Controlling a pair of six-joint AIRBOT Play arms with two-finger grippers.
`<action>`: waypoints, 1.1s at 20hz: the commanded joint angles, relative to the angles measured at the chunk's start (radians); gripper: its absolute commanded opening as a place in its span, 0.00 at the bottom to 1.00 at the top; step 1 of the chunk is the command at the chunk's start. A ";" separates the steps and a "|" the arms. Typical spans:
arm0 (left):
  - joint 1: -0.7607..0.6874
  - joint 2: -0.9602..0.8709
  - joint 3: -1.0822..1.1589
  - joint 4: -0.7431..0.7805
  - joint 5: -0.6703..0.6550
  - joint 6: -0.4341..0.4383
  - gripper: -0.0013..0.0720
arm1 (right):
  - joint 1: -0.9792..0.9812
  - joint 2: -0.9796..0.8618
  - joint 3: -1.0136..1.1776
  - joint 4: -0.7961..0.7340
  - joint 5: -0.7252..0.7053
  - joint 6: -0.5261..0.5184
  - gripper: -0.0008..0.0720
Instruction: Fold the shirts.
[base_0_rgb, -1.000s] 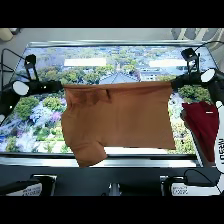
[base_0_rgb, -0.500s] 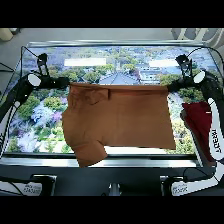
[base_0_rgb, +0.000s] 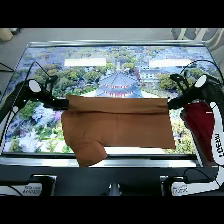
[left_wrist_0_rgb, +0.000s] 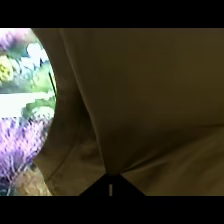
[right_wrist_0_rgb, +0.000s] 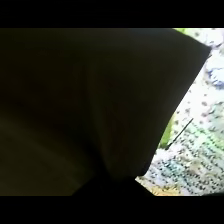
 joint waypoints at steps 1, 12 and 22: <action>-0.007 0.003 -0.077 0.013 -0.066 0.000 0.05 | 0.000 -0.002 -0.036 -0.033 0.058 0.000 0.04; 0.049 0.063 -0.059 -0.032 -0.242 0.010 0.75 | -0.004 0.075 -0.031 -0.051 0.238 0.051 0.71; 0.099 0.567 -0.843 -0.216 -0.067 0.054 0.67 | -0.004 0.283 -0.377 -0.129 0.224 0.048 0.69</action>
